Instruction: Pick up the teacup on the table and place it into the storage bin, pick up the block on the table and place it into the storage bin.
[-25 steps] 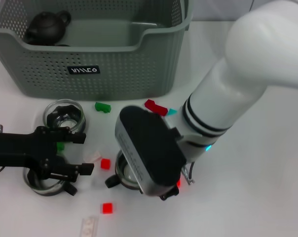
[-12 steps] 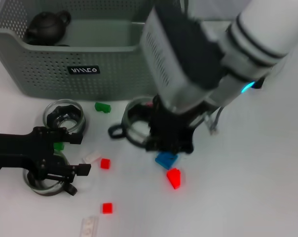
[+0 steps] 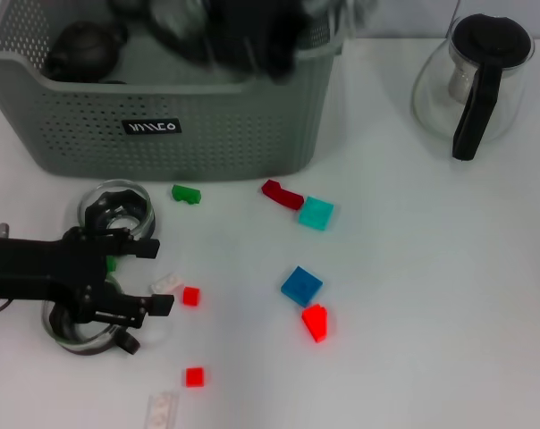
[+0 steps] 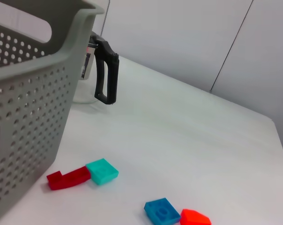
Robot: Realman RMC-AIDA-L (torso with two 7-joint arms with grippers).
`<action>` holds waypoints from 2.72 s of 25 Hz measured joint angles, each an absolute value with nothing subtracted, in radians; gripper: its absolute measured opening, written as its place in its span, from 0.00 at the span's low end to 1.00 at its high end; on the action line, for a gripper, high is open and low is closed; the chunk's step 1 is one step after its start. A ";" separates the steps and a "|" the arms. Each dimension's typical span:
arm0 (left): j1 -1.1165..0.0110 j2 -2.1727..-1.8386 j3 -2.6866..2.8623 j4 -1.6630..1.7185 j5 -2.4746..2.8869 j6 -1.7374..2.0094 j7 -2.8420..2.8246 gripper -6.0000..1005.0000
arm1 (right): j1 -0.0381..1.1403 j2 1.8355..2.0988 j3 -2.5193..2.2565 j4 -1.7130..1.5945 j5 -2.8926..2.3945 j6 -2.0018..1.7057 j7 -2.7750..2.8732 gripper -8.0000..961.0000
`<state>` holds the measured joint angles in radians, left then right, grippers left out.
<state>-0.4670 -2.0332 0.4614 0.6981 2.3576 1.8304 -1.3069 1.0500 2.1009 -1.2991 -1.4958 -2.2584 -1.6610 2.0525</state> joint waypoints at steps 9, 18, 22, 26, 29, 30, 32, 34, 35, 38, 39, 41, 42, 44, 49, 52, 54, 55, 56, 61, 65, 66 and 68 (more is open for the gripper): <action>-0.483 -2.042 0.463 0.696 2.355 1.823 -1.300 0.90 | 1.144 2.099 -1.216 -1.106 -2.298 -1.231 1.906 0.07; -0.483 -2.043 0.459 0.696 2.353 1.822 -1.303 0.90 | 1.196 2.102 -1.229 -0.631 -2.146 -0.795 1.588 0.07; -0.483 -2.042 0.456 0.696 2.352 1.822 -1.305 0.90 | 1.204 2.102 -1.229 -0.582 -2.134 -0.755 1.548 0.07; -0.484 -2.043 0.456 0.697 2.351 1.822 -1.304 0.90 | 1.206 2.103 -1.230 -0.545 -2.107 -0.728 1.514 0.07; -0.485 -2.044 0.457 0.696 2.350 1.822 -1.300 0.90 | 1.205 2.104 -1.231 -0.520 -2.083 -0.719 1.492 0.07; -0.485 -2.045 0.457 0.697 2.350 1.822 -1.299 0.90 | 1.204 2.104 -1.231 -0.513 -2.081 -0.715 1.488 0.07; -0.485 -2.045 0.457 0.697 2.350 1.822 -1.300 0.90 | 1.203 2.105 -1.232 -0.498 -2.080 -0.706 1.476 0.07; -0.485 -2.045 0.457 0.696 2.350 1.822 -1.300 0.90 | 1.203 2.106 -1.234 -0.481 -2.080 -0.698 1.464 0.07; -0.485 -2.045 0.457 0.696 2.350 1.822 -1.301 0.90 | 1.204 2.107 -1.235 -0.474 -2.080 -0.697 1.460 0.07; -0.485 -2.045 0.457 0.696 2.350 1.822 -1.302 0.90 | 1.205 2.108 -1.237 -0.468 -2.080 -0.689 1.457 0.07; -0.485 -2.045 0.457 0.696 2.350 1.822 -1.302 0.90 | 1.205 2.108 -1.237 -0.468 -2.080 -0.689 1.457 0.07; -0.485 -2.045 0.458 0.696 2.350 1.820 -1.302 0.90 | 1.203 2.109 -1.238 -0.468 -2.080 -0.688 1.458 0.07; -0.485 -2.045 0.458 0.696 2.350 1.820 -1.302 0.90 | 1.203 2.109 -1.238 -0.468 -2.080 -0.687 1.459 0.07; -0.485 -2.045 0.460 0.696 2.350 1.815 -1.303 0.90 | 1.201 2.109 -1.239 -0.468 -2.080 -0.687 1.461 0.07; -0.485 -2.045 0.459 0.696 2.350 1.814 -1.303 0.90 | 1.198 2.108 -1.241 -0.467 -2.080 -0.686 1.465 0.07; -0.484 -2.045 0.458 0.696 2.350 1.814 -1.303 0.90 | 1.197 2.108 -1.241 -0.469 -2.080 -0.691 1.469 0.07; -0.484 -2.045 0.458 0.696 2.353 1.814 -1.303 0.90 | 1.197 2.108 -1.241 -0.471 -2.080 -0.693 1.474 0.07; -0.484 -2.045 0.457 0.696 2.354 1.813 -1.303 0.90 | 1.197 2.108 -1.241 -0.473 -2.080 -0.693 1.476 0.07; -0.483 -2.045 0.457 0.696 2.354 1.813 -1.303 0.90 | 1.197 2.108 -1.241 -0.473 -2.080 -0.693 1.477 0.09; -0.483 -2.045 0.457 0.696 2.355 1.813 -1.305 0.90 | 1.197 2.106 -1.241 -0.475 -2.080 -0.694 1.478 0.18; -0.483 -2.045 0.457 0.696 2.356 1.813 -1.305 0.90 | 1.197 2.106 -1.241 -0.477 -2.080 -0.694 1.479 0.25; -0.483 -2.045 0.457 0.696 2.356 1.813 -1.305 0.90 | 1.198 2.106 -1.241 -0.479 -2.080 -0.695 1.482 0.29; -0.482 -2.045 0.457 0.696 2.356 1.813 -1.305 0.90 | 1.198 2.105 -1.241 -0.482 -2.081 -0.696 1.488 0.37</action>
